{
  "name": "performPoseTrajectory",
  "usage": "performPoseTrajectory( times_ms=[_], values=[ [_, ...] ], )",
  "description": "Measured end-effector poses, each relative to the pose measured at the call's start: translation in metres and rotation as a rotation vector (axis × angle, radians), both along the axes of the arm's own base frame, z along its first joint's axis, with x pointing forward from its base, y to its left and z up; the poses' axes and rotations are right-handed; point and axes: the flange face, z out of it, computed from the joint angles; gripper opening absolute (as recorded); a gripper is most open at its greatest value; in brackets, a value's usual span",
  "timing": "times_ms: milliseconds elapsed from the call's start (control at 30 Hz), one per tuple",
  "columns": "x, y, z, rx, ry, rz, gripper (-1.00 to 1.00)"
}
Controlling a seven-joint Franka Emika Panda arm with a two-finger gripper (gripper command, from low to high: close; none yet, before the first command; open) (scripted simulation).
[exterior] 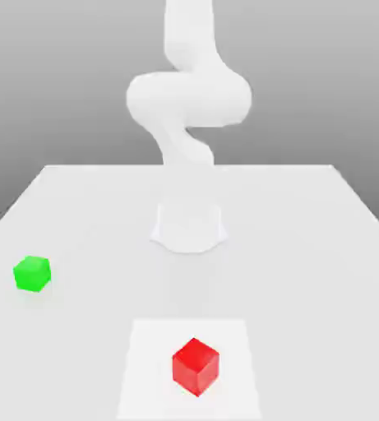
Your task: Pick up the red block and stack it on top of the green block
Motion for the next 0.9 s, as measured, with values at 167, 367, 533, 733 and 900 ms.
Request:
performPoseTrajectory(
  times_ms=[167,367,533,733,900],
  values=[
    [0.055,0.003,-0.089,0.047,0.147,0.186,0.0],
    [0.092,0.021,-0.203,0.058,0.302,0.366,0.0],
    [0.1,0.036,-0.293,0.024,0.416,0.486,0.0],
    [0.088,0.045,-0.384,-0.073,0.529,0.608,0.0],
    [0.071,0.034,-0.436,-0.201,0.598,0.684,0.0]
  ],
)
